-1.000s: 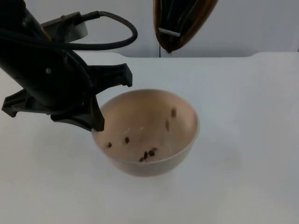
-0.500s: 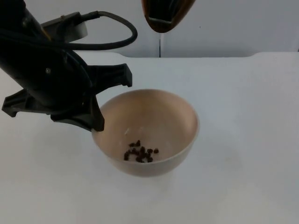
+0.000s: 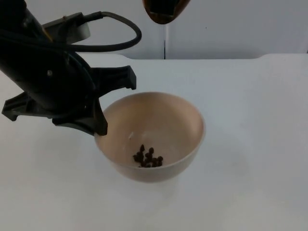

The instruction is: Pick up the bowl with the left hand and pour the coffee beans from the cup into the bowl with the right hand.

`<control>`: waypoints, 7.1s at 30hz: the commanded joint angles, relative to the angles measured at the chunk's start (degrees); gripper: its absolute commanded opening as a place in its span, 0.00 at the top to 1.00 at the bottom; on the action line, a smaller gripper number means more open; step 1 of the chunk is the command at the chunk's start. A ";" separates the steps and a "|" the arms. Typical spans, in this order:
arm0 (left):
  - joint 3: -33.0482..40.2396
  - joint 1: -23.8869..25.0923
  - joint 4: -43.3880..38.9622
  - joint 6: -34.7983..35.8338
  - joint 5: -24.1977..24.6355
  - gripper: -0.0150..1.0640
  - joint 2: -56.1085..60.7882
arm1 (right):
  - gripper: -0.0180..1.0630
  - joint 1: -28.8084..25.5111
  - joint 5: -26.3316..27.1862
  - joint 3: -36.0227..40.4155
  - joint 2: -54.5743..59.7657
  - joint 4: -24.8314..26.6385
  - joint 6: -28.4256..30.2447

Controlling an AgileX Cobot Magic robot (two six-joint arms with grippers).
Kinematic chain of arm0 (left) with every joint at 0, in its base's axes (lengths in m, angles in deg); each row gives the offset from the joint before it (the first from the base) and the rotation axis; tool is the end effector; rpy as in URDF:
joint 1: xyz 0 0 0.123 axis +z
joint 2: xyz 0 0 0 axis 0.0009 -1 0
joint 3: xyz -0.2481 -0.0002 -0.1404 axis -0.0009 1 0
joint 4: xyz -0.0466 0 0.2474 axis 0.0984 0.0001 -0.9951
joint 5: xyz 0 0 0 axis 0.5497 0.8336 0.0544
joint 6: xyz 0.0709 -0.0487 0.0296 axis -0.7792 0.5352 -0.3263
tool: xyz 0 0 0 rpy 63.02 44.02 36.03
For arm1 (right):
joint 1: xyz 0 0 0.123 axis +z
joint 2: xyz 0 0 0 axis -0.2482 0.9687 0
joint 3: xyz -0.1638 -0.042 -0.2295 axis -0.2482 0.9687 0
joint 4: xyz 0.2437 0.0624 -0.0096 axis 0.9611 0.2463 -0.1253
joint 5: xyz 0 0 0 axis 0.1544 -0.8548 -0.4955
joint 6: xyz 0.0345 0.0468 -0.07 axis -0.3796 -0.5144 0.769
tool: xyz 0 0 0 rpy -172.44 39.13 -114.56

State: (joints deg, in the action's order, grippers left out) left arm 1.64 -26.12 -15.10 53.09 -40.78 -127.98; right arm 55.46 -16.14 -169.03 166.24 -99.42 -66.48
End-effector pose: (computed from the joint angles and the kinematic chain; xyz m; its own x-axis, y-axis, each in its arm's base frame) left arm 0.2592 -0.1451 0.2005 -0.9653 -0.0594 -0.2545 0.0297 0.9425 -0.3328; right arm 0.2097 0.3383 0.3565 -0.0676 -0.9861 -0.1518 -0.3487 0.1659 -0.9224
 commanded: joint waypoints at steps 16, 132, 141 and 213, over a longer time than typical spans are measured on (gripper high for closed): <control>0.01 0.15 0.67 0.24 -0.43 0.99 0.94 | 0.98 0.63 0.17 0.01 -0.39 -1.95 0.76; 0.11 11.50 -2.54 0.09 -4.04 0.99 -2.23 | 0.98 -44.78 27.71 23.42 -9.10 77.26 5.64; 1.33 11.50 -2.54 0.09 -7.47 0.99 -5.52 | 0.98 -44.78 34.11 27.42 -9.10 75.63 1.14; 5.20 11.50 -4.43 -1.45 -14.44 0.99 -10.44 | 0.98 -44.66 42.58 28.08 15.55 78.65 -2.09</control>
State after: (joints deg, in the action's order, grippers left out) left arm 6.62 -14.72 -19.02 51.66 -54.34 -138.34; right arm 10.97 26.53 -141.06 181.60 -20.91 -68.24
